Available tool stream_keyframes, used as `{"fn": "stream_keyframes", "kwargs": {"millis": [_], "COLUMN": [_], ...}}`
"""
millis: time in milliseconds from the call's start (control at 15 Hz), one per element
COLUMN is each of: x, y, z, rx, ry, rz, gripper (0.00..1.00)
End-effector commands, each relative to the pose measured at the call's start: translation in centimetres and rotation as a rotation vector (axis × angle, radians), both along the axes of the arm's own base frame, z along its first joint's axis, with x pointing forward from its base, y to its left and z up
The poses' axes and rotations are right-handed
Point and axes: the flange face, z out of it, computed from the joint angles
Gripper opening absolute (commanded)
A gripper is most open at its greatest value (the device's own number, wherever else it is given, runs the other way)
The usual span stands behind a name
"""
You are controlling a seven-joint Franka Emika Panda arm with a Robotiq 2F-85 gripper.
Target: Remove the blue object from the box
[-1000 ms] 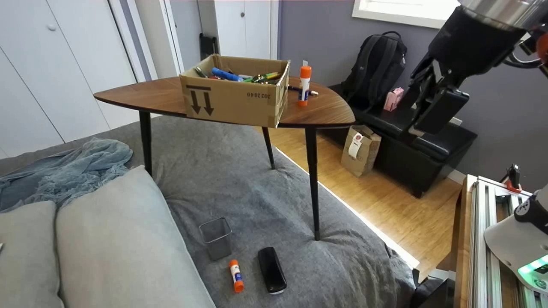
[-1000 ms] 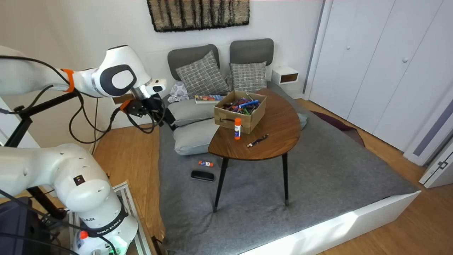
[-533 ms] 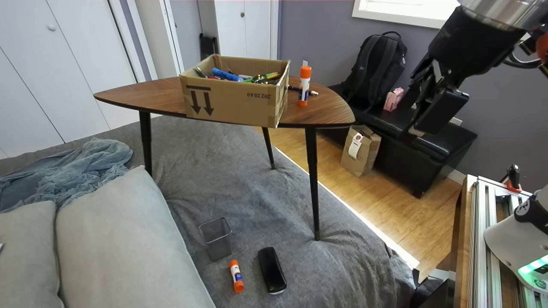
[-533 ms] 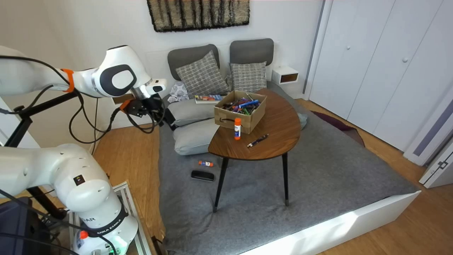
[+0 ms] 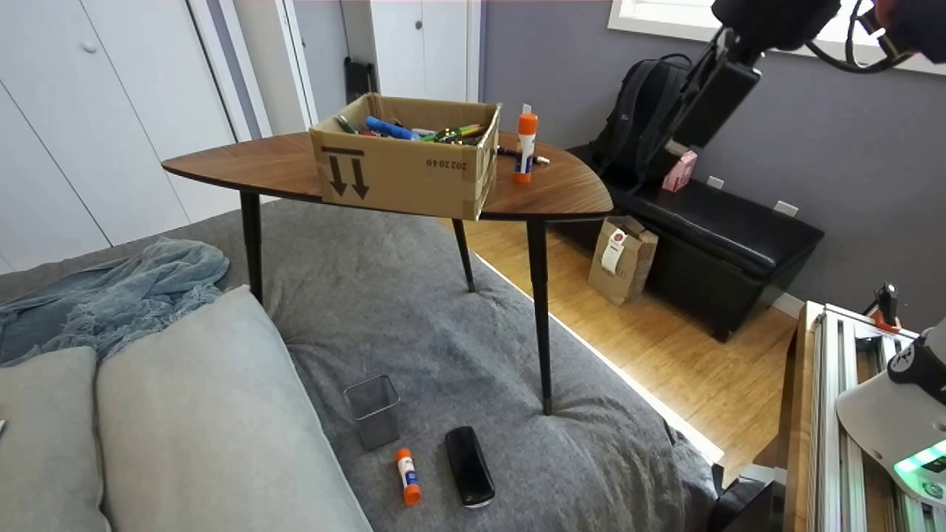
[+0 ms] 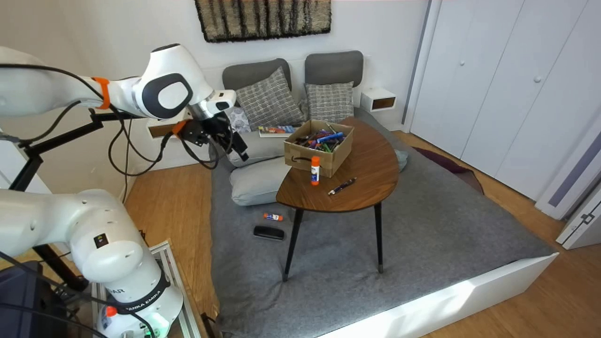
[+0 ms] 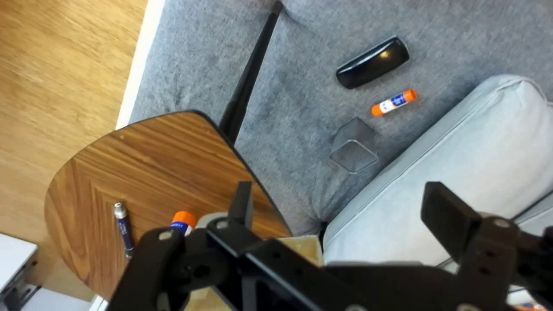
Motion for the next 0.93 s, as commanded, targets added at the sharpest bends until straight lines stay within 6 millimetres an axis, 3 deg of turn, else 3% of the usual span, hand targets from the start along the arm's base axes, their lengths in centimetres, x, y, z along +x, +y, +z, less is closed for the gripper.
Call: {"fn": "stream_keyframes", "kwargs": {"millis": [0, 267, 600, 867], "x": [5.6, 11.6, 18.3, 23.6], "y": [-2.9, -4.7, -2.1, -2.0], "z": [2.5, 4.9, 7.1, 7.4], "rx": [0.083, 0.138, 0.159, 0.182], "ry": [0.011, 0.045, 0.069, 0.108], "rz": [-0.020, -0.072, -0.088, -0.138], "gripper": [1.00, 1.00, 1.00, 1.00]}}
